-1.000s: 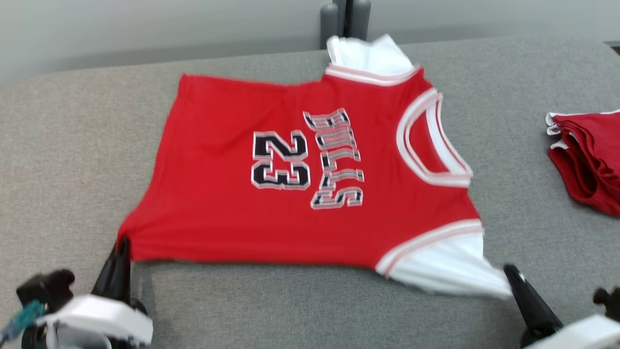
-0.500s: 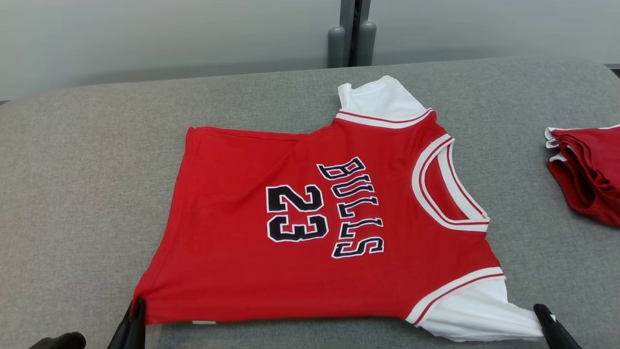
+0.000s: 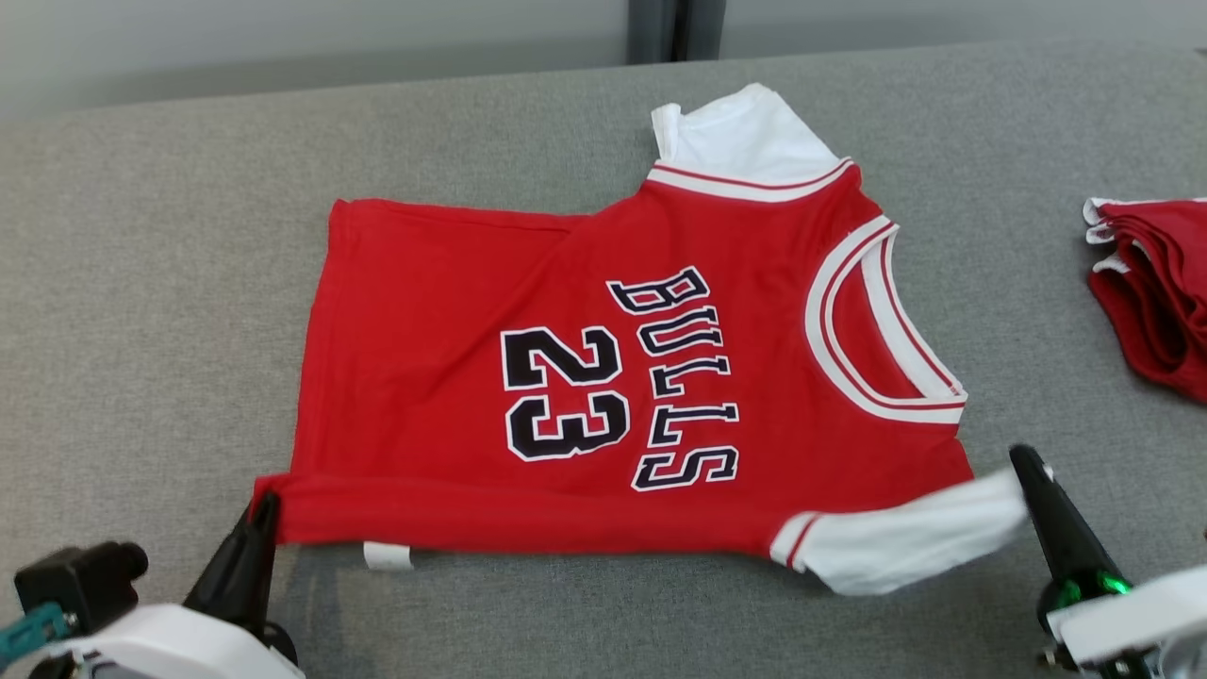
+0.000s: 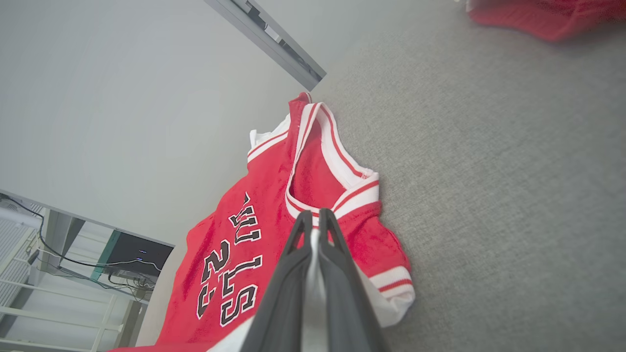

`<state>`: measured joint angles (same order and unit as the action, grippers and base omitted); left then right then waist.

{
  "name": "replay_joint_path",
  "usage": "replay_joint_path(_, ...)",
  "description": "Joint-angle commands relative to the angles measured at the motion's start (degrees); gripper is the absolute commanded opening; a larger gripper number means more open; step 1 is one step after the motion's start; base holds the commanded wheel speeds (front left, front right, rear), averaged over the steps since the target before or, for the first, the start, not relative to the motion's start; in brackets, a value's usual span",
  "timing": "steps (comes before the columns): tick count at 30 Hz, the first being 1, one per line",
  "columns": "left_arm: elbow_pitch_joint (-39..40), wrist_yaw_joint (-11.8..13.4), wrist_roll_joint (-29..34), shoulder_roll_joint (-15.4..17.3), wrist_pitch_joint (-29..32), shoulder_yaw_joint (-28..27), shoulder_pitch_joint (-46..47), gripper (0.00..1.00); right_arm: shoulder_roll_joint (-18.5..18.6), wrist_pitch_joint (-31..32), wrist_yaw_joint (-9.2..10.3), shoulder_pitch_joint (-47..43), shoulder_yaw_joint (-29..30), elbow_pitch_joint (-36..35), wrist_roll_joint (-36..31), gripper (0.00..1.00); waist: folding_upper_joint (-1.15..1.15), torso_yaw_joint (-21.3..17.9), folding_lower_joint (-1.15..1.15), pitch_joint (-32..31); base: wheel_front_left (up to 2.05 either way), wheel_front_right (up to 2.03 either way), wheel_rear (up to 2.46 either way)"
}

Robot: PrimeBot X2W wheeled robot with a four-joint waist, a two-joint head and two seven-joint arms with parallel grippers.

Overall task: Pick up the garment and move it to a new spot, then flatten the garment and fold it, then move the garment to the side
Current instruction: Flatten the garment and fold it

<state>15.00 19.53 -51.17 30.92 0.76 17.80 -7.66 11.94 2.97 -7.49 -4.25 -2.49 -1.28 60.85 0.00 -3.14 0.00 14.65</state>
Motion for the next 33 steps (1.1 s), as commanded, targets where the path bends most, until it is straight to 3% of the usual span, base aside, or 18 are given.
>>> replay_joint_path(1, -0.3, -0.5, -0.6, 0.4, 0.4, -0.3, 1.6, 0.00, -0.6, 0.7, -0.01, 1.9, 0.4, 0.0, 0.2, 0.00, 0.00, -0.4, 0.00, 1.2, 0.00, 0.00, 0.00)
replay_joint_path(16, -7.5, -5.6, -3.0, -0.2, 3.3, -0.5, 14.8, 0.00, -3.8, 6.8, -0.02, 21.6, 1.2, 7.7, -2.9, 0.00, 0.00, -0.2, 0.00, 8.3, 0.00, 0.00, 0.00)
replay_joint_path(17, -8.2, -6.0, -2.9, -0.4, 3.1, -0.3, 15.3, 0.03, -3.8, 6.6, -0.02, 22.4, 0.9, 8.2, -3.2, 0.00, 0.00, -0.1, 0.00, 8.5, 0.00, 0.00, 0.00)
replay_joint_path(18, -8.8, -6.3, -2.6, -0.5, 2.8, -0.1, 15.7, 0.42, -4.0, 5.9, -0.02, 23.2, 0.7, 8.4, -3.3, 0.00, 0.00, -0.1, 0.00, 8.6, 0.00, 0.00, 0.00)
replay_joint_path(19, -9.5, -6.3, -2.2, -0.7, 2.3, 0.0, 15.9, 1.00, -3.9, 5.2, -0.02, 23.6, 0.3, 8.5, -3.6, 0.13, 0.00, 0.0, 0.00, 8.7, 0.00, 0.00, 0.00)
replay_joint_path(20, -10.0, -6.6, -2.1, -1.2, 1.6, 0.1, 16.2, 1.00, -3.6, 4.4, -0.02, 23.9, -0.3, 8.2, -4.0, 0.43, 0.00, 0.0, 0.00, 8.8, 0.00, 0.00, 0.00)
replay_joint_path(21, -10.3, -7.0, -1.9, -1.9, 0.7, 0.1, 16.6, 1.00, -3.5, 3.4, -0.02, 23.9, -1.0, 7.8, -4.2, 1.00, 0.00, 0.1, 0.00, 8.8, 0.00, 0.00, 0.00)
replay_joint_path(29, -12.5, -6.0, 3.5, -4.9, -9.7, 0.0, 17.4, 1.00, -0.4, -9.6, -0.01, 23.0, -4.7, 5.2, -11.7, 1.00, 0.00, 0.5, 0.00, 8.1, 0.00, 0.00, 0.00)
replay_joint_path(33, -13.3, -5.2, 6.8, -6.5, -14.0, -0.6, 18.3, 1.00, 1.3, -15.8, -0.01, 22.4, -5.1, 5.1, -18.7, 1.00, 0.00, 0.6, 0.00, 7.1, 0.00, 0.00, 0.00)
